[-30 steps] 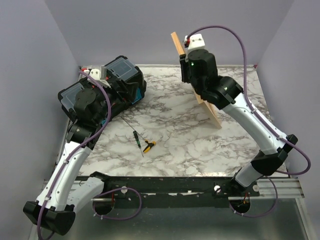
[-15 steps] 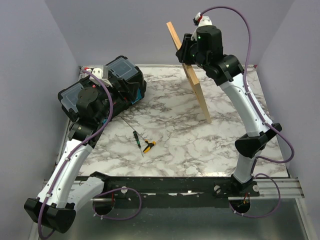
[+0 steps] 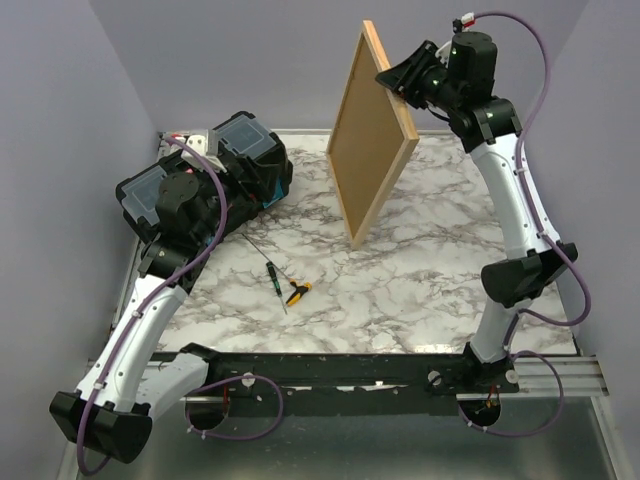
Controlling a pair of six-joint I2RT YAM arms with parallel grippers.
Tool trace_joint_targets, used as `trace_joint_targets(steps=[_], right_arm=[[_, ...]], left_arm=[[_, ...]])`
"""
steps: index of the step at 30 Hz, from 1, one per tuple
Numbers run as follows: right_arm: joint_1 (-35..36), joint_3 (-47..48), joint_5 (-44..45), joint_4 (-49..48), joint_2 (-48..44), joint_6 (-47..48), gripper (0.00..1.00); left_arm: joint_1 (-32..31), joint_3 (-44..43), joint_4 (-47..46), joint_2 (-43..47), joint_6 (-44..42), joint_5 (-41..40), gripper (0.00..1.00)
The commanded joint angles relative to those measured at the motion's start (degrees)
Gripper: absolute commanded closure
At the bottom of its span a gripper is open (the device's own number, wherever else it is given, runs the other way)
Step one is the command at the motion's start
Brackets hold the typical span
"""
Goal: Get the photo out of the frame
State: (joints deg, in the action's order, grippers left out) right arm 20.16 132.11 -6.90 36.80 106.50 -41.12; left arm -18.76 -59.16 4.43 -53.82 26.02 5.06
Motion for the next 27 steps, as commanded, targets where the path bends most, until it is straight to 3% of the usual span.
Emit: trace_joint_targets(steps=[1,9,13,16,21,27], right_arm=[[-7.0,-6.4,-11.2,-14.4,-2.9,-9.6,0.99],[-23.8,-33.8,-20.9,-21.2,-9.5,-4.9,0.99],[-27.8,-45.1,-19.8,-20.9,-11.4,5.2,0.99],[-28.1,-52.4,-13.9,-21.0,-11.3,11.4,0.99],[-30.0,-60.8,-9.7,-26.5,-7.8,19.3,0.99],[-34.2,-62.0,-7.4,-28.0,-1.8,24.8,0.99]], left_arm=[[0.0,-0.2,-0.7,-0.7,1.4,2.3,0.04],[0.0,-0.3,-0.8,-1.4,2.1,3.7,0.04],[0.0,-0.8,-0.4,-2.2,2.5,4.6,0.04],[0.0,-0.9,-0.4,-2.3,2.6,4.9,0.04],[0.0,-0.9,-0.4,-2.3,2.4,4.9,0.04],[0.0,-0.9,-0.5,-2.4,2.6,5.8,0.04]])
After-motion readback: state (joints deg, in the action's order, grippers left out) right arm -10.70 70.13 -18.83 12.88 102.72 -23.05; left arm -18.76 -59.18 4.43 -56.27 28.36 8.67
